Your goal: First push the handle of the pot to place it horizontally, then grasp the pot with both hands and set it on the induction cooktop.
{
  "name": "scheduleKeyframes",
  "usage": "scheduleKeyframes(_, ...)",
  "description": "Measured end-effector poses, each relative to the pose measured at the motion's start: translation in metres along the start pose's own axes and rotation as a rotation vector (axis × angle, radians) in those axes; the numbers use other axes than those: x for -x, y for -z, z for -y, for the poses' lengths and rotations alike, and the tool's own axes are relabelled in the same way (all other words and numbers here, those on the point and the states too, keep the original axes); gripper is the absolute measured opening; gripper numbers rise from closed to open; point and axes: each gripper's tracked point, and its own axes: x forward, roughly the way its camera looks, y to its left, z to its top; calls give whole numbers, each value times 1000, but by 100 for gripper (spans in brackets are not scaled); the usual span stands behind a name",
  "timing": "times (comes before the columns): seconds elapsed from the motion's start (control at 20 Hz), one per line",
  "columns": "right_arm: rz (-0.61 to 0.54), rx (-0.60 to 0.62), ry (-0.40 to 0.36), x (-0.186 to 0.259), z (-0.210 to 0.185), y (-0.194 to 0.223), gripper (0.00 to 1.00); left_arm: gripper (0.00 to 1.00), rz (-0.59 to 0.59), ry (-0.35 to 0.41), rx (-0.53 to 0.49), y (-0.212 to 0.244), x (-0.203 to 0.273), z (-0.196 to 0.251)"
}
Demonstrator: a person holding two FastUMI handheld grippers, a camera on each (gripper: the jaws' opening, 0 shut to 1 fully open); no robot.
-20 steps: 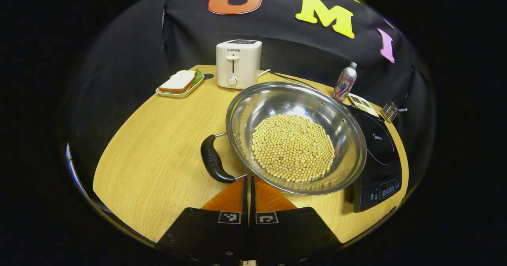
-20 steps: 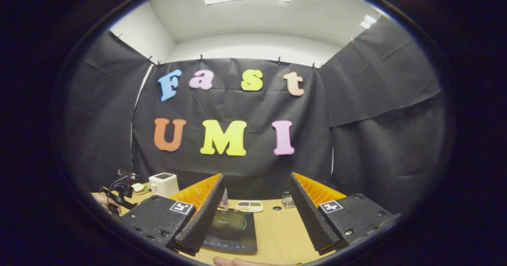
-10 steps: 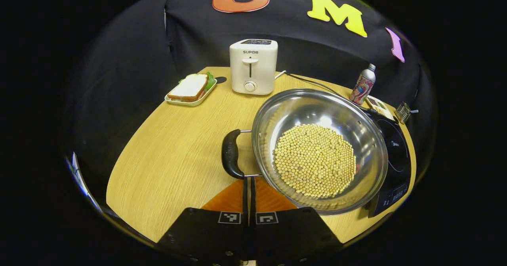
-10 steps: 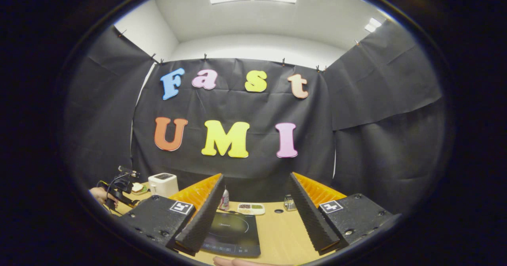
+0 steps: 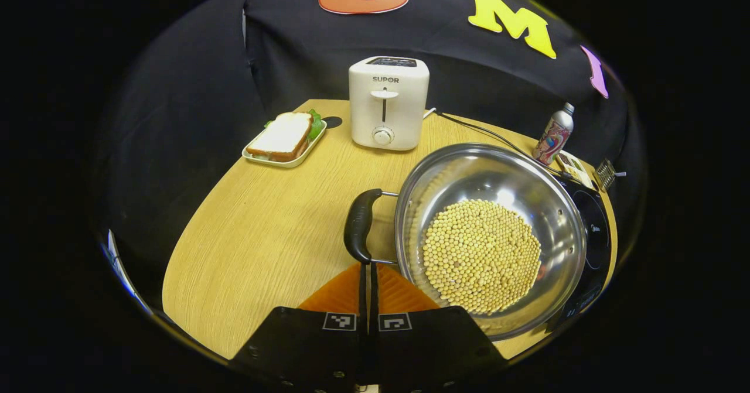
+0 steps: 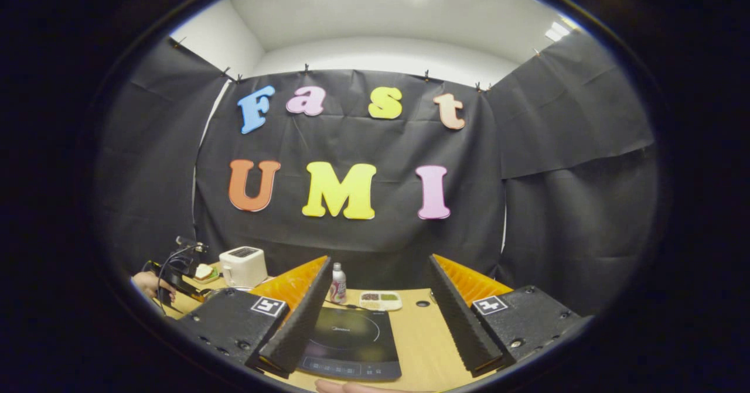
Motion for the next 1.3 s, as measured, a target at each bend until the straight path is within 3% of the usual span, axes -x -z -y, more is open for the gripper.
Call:
scheduleKeyframes(0.05,-9,1,-1,-2,-2,2,100,0,-3,-3,-2,0,-1,-1)
scheduleKeyframes(0.15,-18,5,-2,-4,-7,5,96,0,-5,-1,0,0,-2,-4)
scheduleKeyframes(0.2,-23,6,-1,-7,-8,7,100,10,-2,6,5,0,-2,-4)
scheduleKeyframes(0.25,-27,7,-3,-8,-11,9,100,0,-1,7,11,0,-1,-5)
scheduleKeyframes(0.3,-34,7,-6,-9,-16,12,100,10,10,-15,6,-2,1,-11)
scheduleKeyframes(0.35,-41,9,-10,-11,-20,16,100,10,18,-42,-1,-1,3,-20)
scheduleKeyframes(0.4,-50,13,-15,-14,-25,20,100,0,25,-64,-5,0,4,-27)
scheduleKeyframes(0.45,-59,17,-20,-16,-30,25,100,10,32,-74,0,1,8,-32)
scheduleKeyframes(0.5,-71,21,-25,-17,-35,31,96,10,37,-73,15,2,11,-35)
scheduleKeyframes(0.55,-83,22,-32,-21,-42,36,96,10,43,-66,32,3,16,-37)
scheduleKeyframes(0.6,-98,20,-42,-23,-48,43,100,0,47,-57,46,4,20,-38)
scheduleKeyframes(0.65,-108,9,-60,-26,-57,48,96,0,48,-48,59,5,25,-39)
scheduleKeyframes(0.8,-163,-11,-92,-40,-78,72,100,0,82,-4,55,2,44,-28)
scheduleKeyframes(0.9,-208,-7,-99,-49,-91,90,96,3,132,60,55,-8,59,-11)
scheduleKeyframes(1.0,-238,11,-105,-60,-104,104,96,16,189,90,33,-18,78,0)
scheduleKeyframes(1.1,-275,27,-109,-72,-114,122,96,70,234,65,4,-25,88,0)
scheduleKeyframes(1.15,-298,30,-111,-79,-118,132,96,90,245,68,3,-29,95,3)
scheduleKeyframes(1.3,-361,19,-134,-97,-135,155,100,98,256,91,5,-35,97,12)
